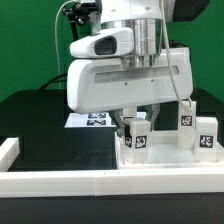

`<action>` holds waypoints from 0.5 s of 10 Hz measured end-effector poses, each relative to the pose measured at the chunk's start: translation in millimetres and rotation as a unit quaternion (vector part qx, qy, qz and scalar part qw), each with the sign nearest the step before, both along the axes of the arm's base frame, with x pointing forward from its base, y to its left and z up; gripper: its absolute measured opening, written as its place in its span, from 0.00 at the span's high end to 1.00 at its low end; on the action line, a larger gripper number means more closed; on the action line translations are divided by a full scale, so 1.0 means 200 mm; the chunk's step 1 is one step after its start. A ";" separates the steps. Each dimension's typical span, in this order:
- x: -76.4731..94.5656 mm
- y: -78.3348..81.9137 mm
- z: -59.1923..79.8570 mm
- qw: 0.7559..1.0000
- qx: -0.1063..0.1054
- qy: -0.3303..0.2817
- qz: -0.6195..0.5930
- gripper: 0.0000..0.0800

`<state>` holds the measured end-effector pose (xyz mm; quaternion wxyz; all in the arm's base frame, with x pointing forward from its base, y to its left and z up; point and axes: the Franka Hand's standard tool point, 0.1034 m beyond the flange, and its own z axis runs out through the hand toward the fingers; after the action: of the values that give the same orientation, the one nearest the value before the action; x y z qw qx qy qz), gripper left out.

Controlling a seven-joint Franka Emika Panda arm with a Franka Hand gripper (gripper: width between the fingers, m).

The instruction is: Assemble square table

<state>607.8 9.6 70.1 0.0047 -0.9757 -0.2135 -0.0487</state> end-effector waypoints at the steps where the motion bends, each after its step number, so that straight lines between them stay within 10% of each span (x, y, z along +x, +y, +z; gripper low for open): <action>1: 0.00 0.00 0.00 1.000 0.002 0.001 -0.018 0.64; 5: -0.01 -0.01 -0.01 0.974 0.037 0.006 -0.225 0.64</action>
Offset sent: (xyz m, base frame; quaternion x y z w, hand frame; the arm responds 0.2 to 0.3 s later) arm -0.0105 -0.0033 -0.0006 0.0116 0.0219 0.3738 0.9272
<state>606.3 7.7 68.6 0.0311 -0.9981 0.0131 -0.0507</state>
